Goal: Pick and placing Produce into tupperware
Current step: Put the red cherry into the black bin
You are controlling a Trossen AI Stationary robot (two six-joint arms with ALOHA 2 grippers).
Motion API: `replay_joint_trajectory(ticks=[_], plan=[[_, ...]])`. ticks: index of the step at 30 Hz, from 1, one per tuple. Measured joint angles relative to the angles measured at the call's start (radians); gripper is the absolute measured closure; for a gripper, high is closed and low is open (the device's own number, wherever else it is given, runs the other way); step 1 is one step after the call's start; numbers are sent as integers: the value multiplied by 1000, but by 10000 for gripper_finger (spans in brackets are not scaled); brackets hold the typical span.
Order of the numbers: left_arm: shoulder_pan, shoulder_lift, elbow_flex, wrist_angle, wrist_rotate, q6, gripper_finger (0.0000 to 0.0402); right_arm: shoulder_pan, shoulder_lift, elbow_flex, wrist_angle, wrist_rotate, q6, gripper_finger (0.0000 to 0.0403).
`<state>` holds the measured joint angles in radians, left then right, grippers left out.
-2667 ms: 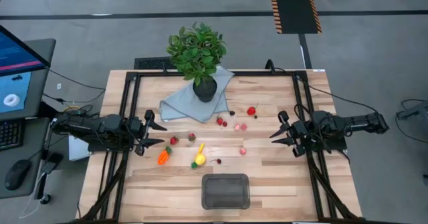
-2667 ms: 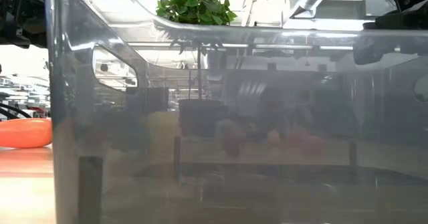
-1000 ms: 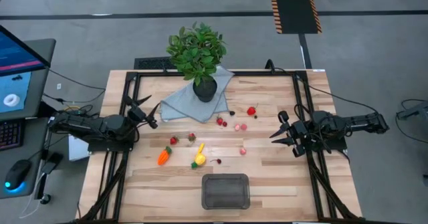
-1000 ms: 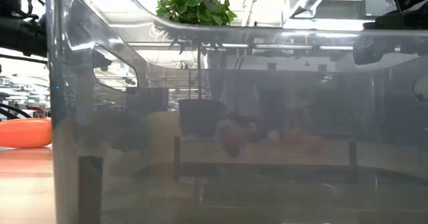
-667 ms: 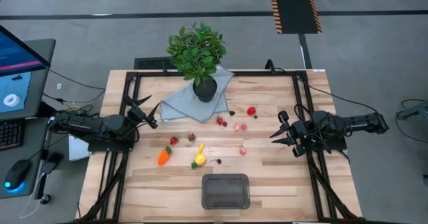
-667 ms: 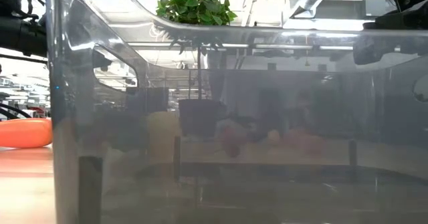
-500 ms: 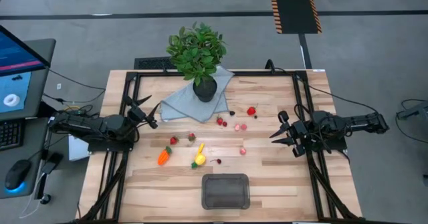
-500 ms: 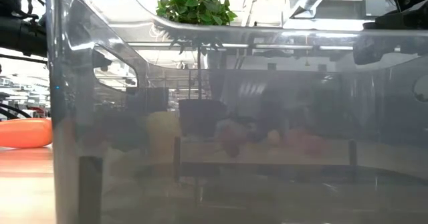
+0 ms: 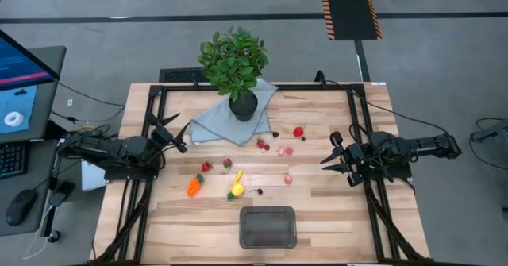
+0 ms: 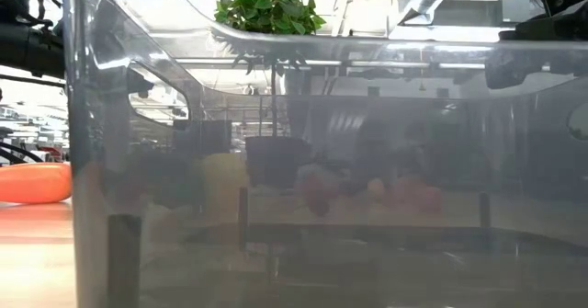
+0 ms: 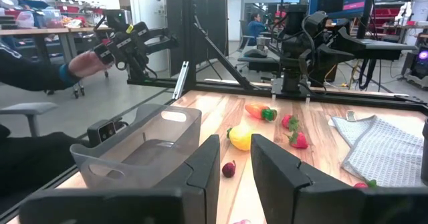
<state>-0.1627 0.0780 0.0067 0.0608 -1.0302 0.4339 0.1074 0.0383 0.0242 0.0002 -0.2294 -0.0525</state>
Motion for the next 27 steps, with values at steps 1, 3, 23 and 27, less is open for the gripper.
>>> replay_joint_trajectory(ticks=[1, 3, 23, 27], plan=[[0, 0, 0, 0, 0, 0, 188, 0, 0, 0, 0, 0, 0, 294], [0, 0, 0, 0, 0, 0, 188, 0, 0, 0, 0, 0, 0, 294], [0, 0, 0, 31, 324, -708, 188, 4, 1, 1, 204, 106, 571, 294], [-2, 0, 0, 33, 409, -803, 188, 2, 1, 0, 229, 172, 536, 294]])
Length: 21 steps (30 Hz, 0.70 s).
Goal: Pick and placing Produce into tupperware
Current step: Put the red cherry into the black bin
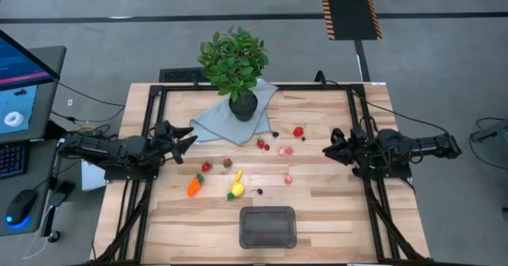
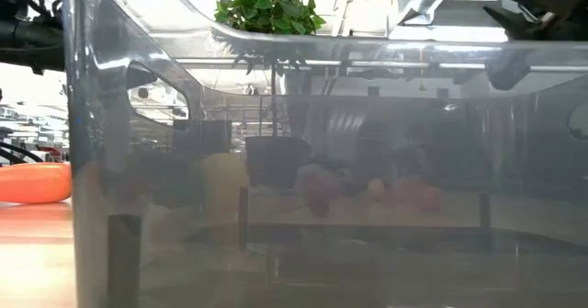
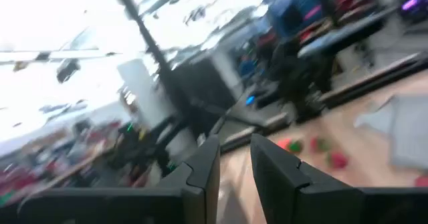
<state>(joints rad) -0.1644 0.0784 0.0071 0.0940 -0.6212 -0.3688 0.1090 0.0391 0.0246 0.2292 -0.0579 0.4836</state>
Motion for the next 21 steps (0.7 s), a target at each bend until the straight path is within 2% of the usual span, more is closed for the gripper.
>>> replay_joint_trajectory(ticks=[2, 4, 9, 14, 17, 21], plan=[[1, 0, 0, 0, 57, -31, 188, 4, 0, 0, 12, 31, -22, 294], [1, 0, 0, -1, 160, -38, 188, 15, 7, 0, 9, 34, -51, 294], [0, 0, 0, 10, 348, -65, 188, 18, 8, 0, 24, 134, -65, 294], [0, 0, 0, 1, 346, -69, 188, -3, 8, 0, 8, 234, -88, 294], [0, 0, 0, 14, 324, -56, 188, -15, 40, 0, -5, 242, -101, 294], [0, 0, 0, 30, 320, -11, 188, -21, 145, 17, -23, 243, -101, 294]])
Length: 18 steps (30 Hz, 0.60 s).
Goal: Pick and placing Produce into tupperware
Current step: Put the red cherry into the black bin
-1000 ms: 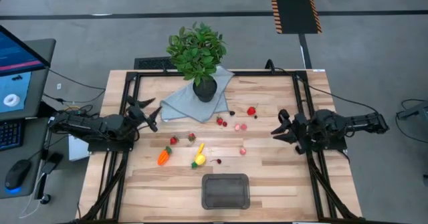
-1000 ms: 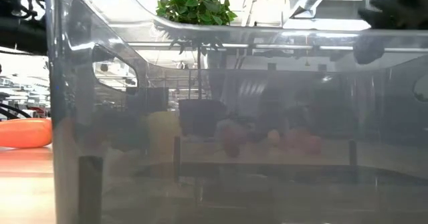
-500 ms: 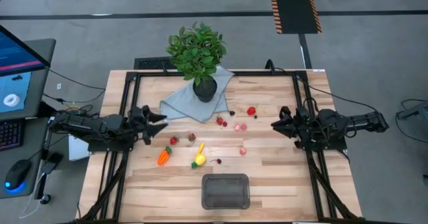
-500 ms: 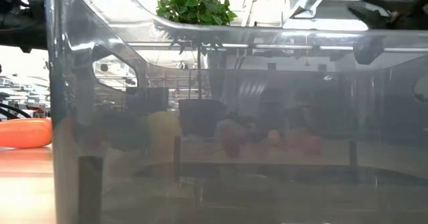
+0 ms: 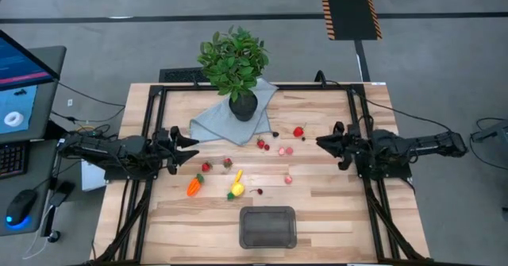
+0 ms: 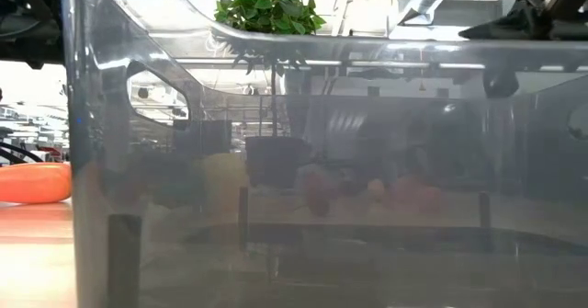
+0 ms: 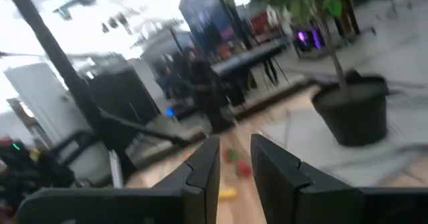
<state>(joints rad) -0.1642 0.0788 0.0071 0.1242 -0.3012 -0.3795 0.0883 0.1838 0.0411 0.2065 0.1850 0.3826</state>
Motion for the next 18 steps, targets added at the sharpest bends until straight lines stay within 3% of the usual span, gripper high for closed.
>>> replay_joint_trajectory(ticks=[10, 15, 18], plan=[[0, 0, 0, -1, -101, 48, 188, 27, 475, 296, -103, 0, -120, 294], [0, 0, 0, -3, -105, 57, 188, -2, 696, 446, 3, 49, -100, 294], [0, 0, 0, -9, -100, 57, 188, 6, 823, 526, -50, 22, -173, 294]])
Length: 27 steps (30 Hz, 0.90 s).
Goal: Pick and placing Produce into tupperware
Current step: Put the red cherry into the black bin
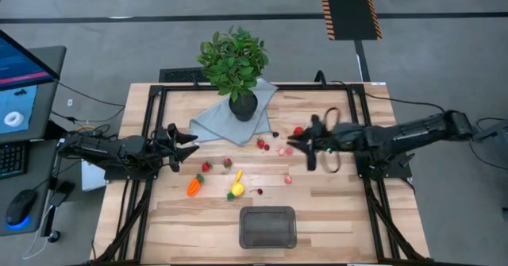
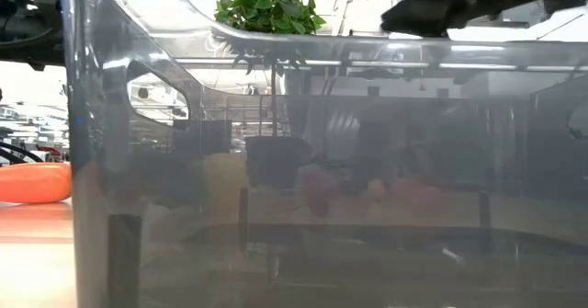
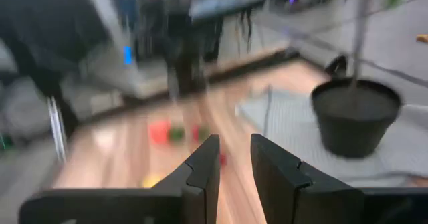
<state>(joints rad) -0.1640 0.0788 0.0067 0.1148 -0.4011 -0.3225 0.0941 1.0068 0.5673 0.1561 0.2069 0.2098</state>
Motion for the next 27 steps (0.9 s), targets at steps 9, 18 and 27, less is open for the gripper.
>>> replay_joint_trajectory(ticks=[9, 18, 27], plan=[[0, 0, 0, 8, -5, 8, 188, 3, 351, 306, -338, -215, -20, 294], [0, 0, 0, 11, -4, 7, 188, 21, 586, 451, -488, -289, 79, 239], [0, 0, 0, 11, -3, 7, 188, 96, 767, 558, -512, -312, -7, 124]])
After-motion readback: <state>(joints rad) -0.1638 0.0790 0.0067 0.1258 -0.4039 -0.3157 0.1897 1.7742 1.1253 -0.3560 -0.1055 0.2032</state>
